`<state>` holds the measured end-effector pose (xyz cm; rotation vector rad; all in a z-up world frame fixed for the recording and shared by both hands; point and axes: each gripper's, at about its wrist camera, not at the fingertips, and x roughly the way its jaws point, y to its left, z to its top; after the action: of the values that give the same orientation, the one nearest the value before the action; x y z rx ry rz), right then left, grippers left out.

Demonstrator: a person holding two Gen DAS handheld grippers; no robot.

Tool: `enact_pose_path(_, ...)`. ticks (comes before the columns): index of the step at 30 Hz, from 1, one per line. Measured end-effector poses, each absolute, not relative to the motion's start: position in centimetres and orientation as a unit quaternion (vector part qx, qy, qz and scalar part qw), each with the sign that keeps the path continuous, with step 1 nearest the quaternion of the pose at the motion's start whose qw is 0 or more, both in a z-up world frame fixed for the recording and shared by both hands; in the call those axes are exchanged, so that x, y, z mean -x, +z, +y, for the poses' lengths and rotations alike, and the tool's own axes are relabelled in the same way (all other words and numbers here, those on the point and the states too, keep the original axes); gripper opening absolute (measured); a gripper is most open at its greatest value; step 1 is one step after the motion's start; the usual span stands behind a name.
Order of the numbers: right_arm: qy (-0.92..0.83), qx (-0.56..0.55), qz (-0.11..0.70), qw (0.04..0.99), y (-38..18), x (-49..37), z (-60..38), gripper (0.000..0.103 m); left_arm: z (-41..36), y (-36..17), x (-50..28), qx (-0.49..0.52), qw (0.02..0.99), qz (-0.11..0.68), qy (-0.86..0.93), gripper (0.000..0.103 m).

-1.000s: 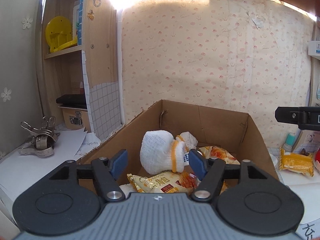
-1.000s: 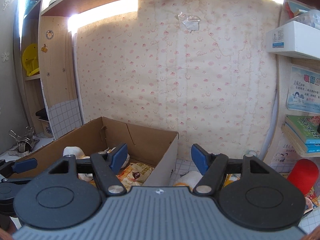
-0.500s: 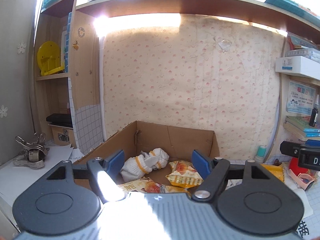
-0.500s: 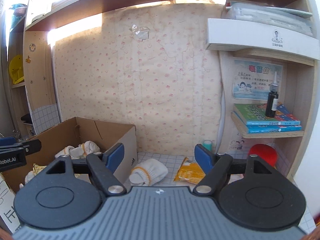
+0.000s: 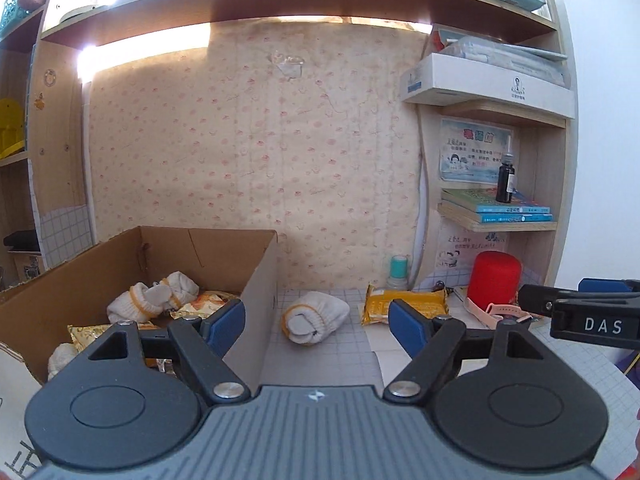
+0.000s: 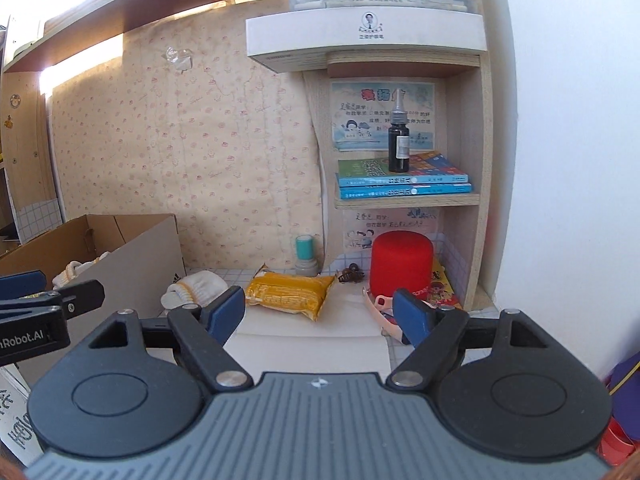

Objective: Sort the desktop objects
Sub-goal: 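Move both open tools back toward the last glove and yellow snack package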

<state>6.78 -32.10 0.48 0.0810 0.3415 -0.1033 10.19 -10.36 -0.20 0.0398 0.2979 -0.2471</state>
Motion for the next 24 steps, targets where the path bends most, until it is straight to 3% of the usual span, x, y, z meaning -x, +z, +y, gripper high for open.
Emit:
enact_pose_path(12, -0.06, -0.07, 0.166, 0.982, -1.4, -5.0, -35.7, 0.079, -14.6, -3.5, -15.0, -0.048, 0.978, 0.16, -0.123, 0.082)
enact_pose_path(24, -0.04, -0.066, 0.176, 0.981, -3.0, -6.4, -36.5, 0.08, -16.3, -6.5, -24.3, -0.049, 0.97, 0.225, -0.073, 0.082)
